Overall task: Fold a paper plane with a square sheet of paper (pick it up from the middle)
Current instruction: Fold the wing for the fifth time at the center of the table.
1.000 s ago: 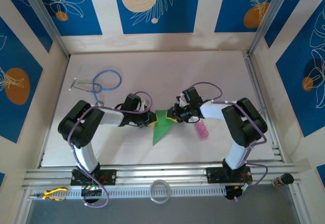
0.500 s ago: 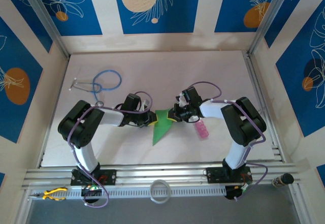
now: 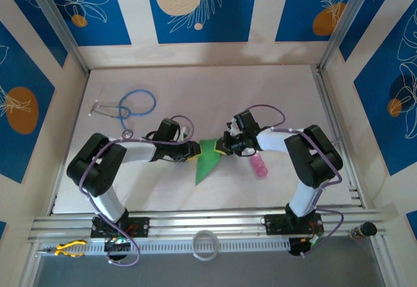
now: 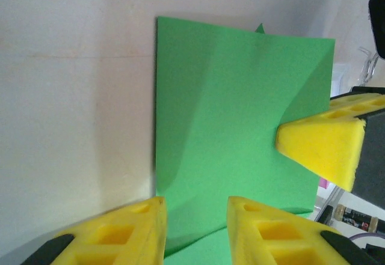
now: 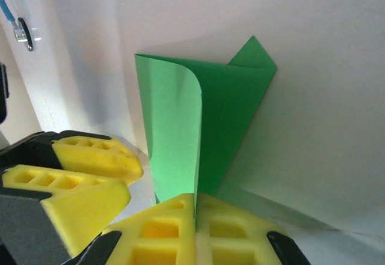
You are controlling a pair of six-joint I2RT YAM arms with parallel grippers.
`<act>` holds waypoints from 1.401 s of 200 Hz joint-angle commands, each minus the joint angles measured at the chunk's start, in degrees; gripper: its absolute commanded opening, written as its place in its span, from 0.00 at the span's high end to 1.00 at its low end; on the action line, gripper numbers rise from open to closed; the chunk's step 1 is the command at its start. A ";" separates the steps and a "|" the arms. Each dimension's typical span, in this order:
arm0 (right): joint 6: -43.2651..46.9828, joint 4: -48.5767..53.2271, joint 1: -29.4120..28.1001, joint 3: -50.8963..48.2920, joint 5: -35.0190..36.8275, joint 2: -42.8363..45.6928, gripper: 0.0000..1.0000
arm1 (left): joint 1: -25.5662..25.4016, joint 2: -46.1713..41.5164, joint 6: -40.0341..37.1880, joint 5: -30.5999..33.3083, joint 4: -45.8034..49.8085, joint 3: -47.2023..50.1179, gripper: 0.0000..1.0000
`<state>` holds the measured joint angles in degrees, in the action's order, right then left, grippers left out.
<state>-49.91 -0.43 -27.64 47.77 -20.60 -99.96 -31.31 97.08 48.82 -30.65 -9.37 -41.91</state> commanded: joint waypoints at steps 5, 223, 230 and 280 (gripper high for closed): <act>-3.86 -0.21 -0.54 -1.30 2.40 2.52 0.99 | -0.31 -3.94 -4.00 4.31 5.71 -1.32 0.66; -17.42 -0.70 -1.28 -2.16 6.85 5.85 0.99 | -19.22 -14.23 -28.00 30.61 13.53 -1.02 0.48; -17.41 -0.79 -1.29 -2.08 6.64 5.83 0.99 | -20.26 -13.65 -28.77 31.43 13.92 -1.37 0.47; -17.20 1.73 -1.19 -0.18 6.04 5.44 0.99 | -25.40 -9.33 -32.76 35.98 21.57 -6.33 0.47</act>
<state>-66.61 -1.21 -29.02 45.23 -13.47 -95.04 -55.22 85.38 18.94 1.83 5.41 -44.56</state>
